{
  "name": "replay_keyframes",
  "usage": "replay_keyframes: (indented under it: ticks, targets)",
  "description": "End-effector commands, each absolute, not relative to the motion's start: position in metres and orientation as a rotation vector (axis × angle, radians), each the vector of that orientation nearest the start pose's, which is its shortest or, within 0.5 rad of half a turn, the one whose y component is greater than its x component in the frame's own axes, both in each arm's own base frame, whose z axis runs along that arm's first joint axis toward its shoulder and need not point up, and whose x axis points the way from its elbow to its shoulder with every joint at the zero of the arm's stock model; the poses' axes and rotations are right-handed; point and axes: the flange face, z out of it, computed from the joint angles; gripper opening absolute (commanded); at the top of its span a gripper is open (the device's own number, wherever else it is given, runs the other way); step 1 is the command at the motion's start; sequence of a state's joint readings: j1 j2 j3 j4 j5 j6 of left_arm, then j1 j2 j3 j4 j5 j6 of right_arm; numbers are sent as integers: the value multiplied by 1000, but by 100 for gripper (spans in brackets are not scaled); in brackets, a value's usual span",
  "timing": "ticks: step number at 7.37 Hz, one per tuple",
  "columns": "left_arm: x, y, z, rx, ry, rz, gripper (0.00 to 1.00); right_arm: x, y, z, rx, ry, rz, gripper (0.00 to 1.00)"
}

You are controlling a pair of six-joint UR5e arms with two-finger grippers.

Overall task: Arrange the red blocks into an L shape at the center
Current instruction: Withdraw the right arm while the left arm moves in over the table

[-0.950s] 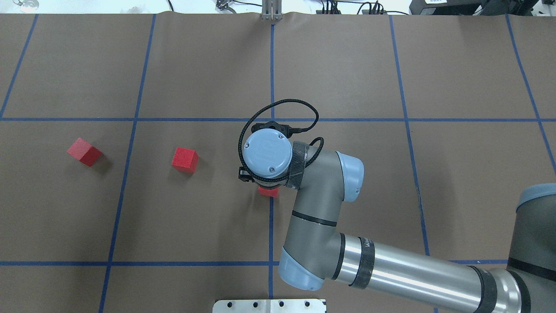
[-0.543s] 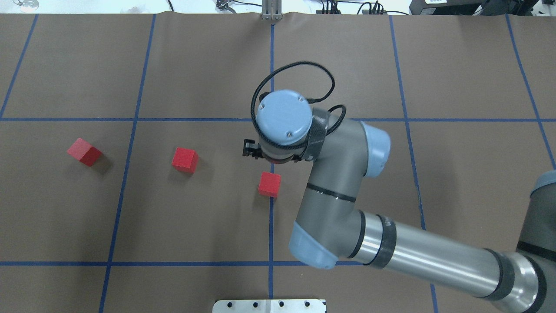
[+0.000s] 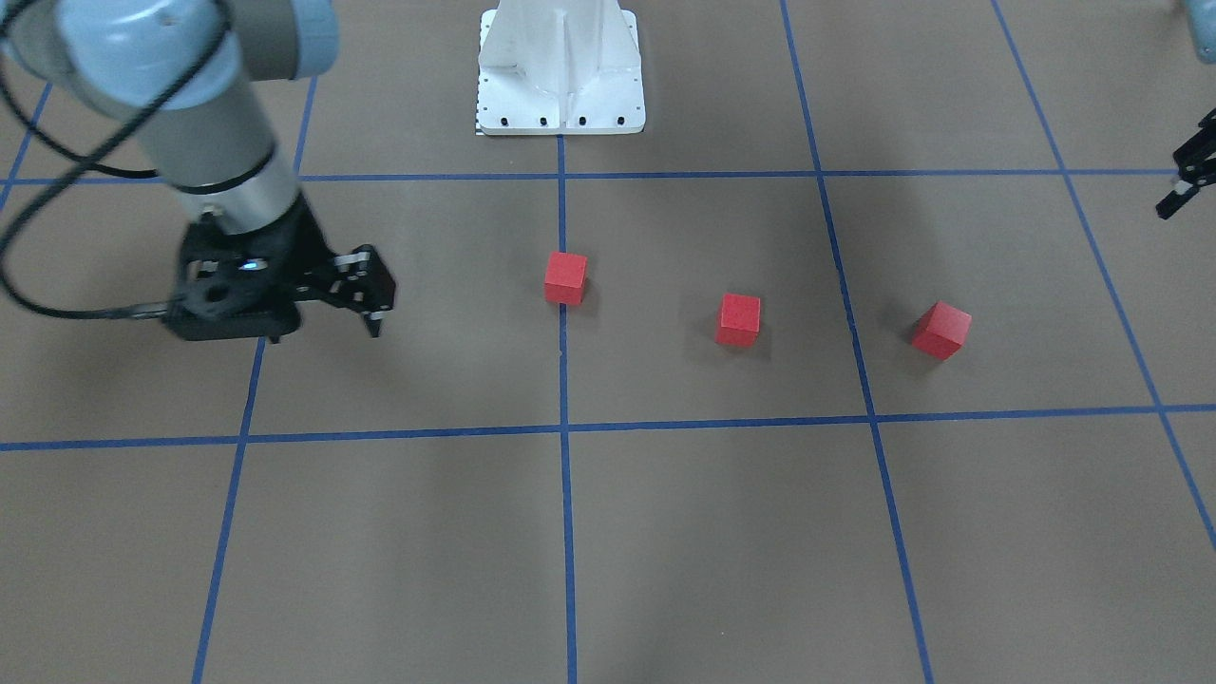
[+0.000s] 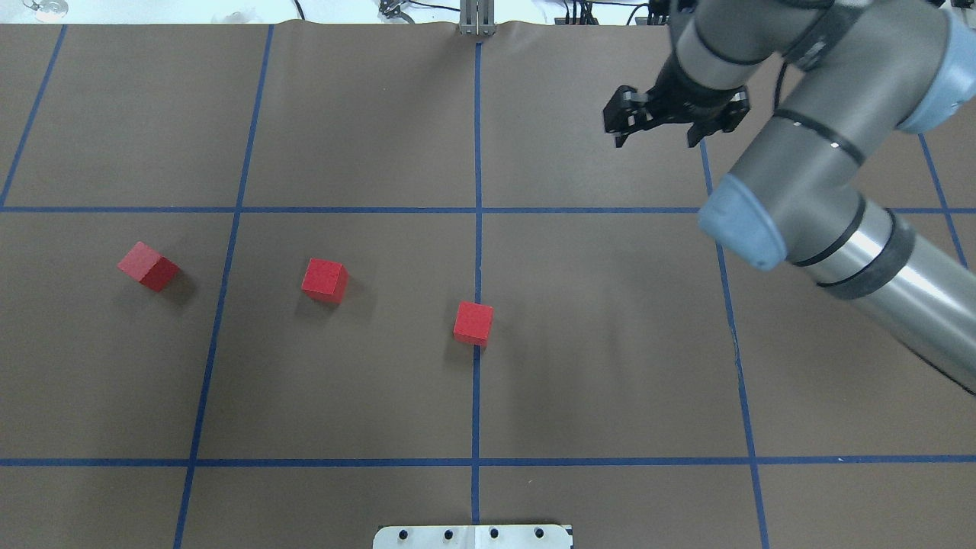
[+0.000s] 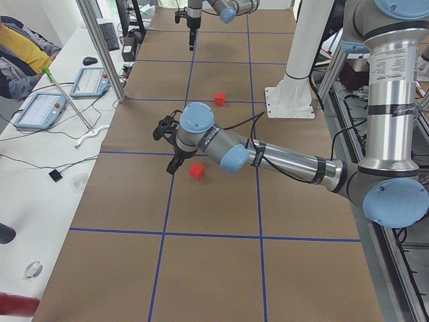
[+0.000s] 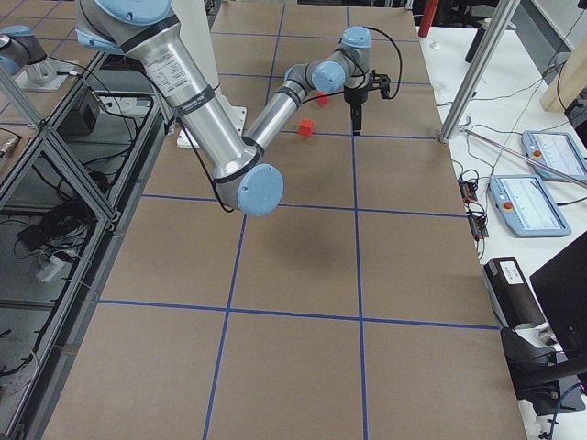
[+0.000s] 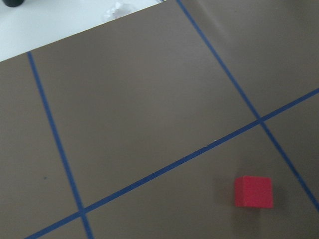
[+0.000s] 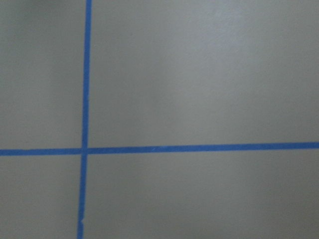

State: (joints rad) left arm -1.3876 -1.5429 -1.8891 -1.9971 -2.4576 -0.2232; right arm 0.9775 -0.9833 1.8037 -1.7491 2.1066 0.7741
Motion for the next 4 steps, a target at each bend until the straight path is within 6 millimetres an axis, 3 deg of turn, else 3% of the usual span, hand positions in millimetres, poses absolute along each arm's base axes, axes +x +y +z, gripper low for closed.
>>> replay_keyframes:
  ticks: [1, 3, 4]
  targets:
    - [137, -495, 410, 406, 991, 272, 100, -137, -593, 356, 185, -753, -159, 100]
    - [237, -490, 377, 380, 973, 279, 100, -57, -566, 457, 154, -690, -206, 100]
    - [275, -487, 355, 358, 974, 257, 100, -41, -538, 502, 94, -671, -181, 100]
